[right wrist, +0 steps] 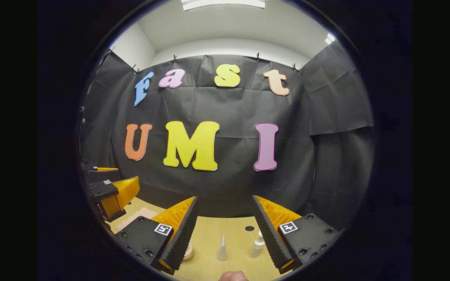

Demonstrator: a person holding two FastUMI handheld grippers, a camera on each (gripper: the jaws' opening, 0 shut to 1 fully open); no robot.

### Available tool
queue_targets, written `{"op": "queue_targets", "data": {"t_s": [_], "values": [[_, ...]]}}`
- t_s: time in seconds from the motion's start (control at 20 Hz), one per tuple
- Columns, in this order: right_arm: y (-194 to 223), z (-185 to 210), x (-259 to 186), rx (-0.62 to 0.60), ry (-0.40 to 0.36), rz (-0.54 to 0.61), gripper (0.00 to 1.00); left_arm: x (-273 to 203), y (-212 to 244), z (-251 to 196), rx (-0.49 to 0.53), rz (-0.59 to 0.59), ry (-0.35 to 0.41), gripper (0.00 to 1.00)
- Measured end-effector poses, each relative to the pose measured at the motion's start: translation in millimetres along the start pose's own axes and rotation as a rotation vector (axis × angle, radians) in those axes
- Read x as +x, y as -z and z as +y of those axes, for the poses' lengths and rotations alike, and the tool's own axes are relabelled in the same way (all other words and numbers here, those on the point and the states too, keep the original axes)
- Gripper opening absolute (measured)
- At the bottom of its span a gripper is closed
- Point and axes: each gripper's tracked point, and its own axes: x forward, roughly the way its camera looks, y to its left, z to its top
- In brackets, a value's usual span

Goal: First open the suitcase, pack the skin care products into it, and then close the suitcase.

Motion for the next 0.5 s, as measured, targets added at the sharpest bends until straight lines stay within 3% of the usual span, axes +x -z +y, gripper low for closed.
{"op": "queue_targets", "data": {"t_s": [0.5], "values": [[8.6, -13.5, 12.5, 0.022, 0.011, 0.016, 0.81, 5.8, 11.8, -1.4, -0.002, 0.015, -0.025, 0.99]]}}
